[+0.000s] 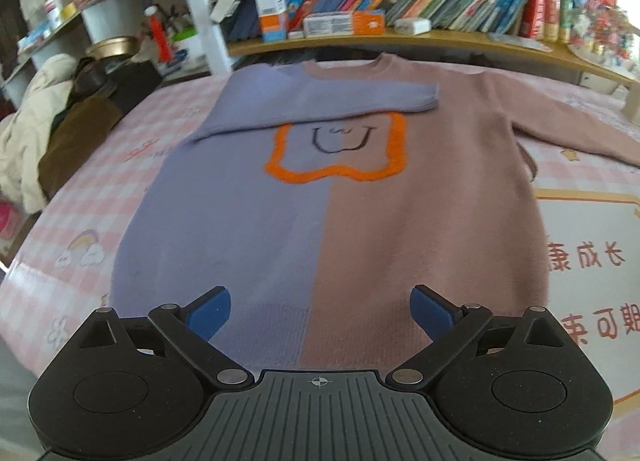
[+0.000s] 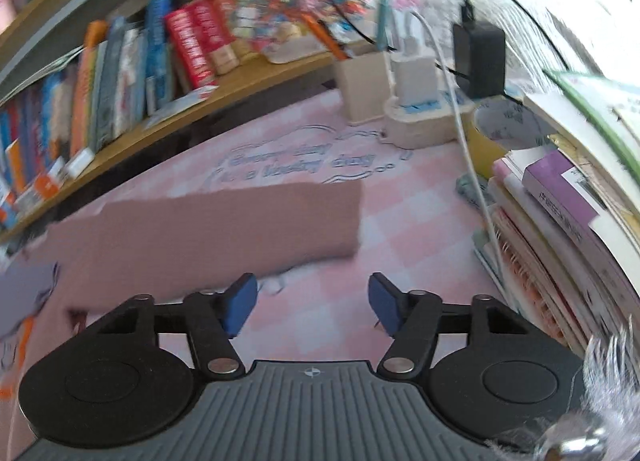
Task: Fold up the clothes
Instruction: 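Grasp the pink sleeve cuff with the right tool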
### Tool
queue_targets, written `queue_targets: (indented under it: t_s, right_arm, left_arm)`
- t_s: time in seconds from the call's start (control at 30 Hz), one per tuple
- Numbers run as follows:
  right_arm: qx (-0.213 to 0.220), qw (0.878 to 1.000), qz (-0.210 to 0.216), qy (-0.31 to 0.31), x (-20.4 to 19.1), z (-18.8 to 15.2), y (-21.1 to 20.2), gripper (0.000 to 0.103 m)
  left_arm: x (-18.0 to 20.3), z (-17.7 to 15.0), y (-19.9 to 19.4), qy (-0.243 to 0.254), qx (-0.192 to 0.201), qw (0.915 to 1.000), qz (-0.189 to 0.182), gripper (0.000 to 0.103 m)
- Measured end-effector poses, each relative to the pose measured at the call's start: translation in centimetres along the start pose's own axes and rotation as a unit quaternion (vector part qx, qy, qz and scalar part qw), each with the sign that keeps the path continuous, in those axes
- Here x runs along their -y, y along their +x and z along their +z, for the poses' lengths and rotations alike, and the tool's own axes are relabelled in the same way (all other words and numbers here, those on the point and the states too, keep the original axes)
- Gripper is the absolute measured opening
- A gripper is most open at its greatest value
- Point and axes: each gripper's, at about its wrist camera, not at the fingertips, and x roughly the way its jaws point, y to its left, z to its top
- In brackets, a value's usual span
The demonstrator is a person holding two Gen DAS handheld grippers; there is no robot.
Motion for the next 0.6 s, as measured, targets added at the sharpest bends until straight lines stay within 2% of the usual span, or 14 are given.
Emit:
queue_targets:
  t_s: [0.1,0.23,0.47,0.6]
  right_arm:
    - [-0.005,1.000,0.007,0.023,1.0,0.6,1.3,0.055]
    - [0.006,1.000,0.012,0.025,1.1,1.2,2.3,0.052]
    - [-0.006,0.995,0.079,0.057,0.0,1.0,3.5,0.052]
    - [-0.005,0.994,0.092,0.066,-0.5,1.3,4.2,0.052]
  left_arm:
    - [0.0,-0.1,0.0,-0.003,-0.008,0.9999,0.011,0.098]
    - [0.0,-0.1,-0.3,-0.006,-0.015,0.9996,0.025,0.098]
    - [0.2,0.2,-0.4,-0.006,-0.020,0.9991,0.036,0.098]
    - [0.4,0.3,-0.5,-0.001,-0.020,0.9990,0.039,0.098]
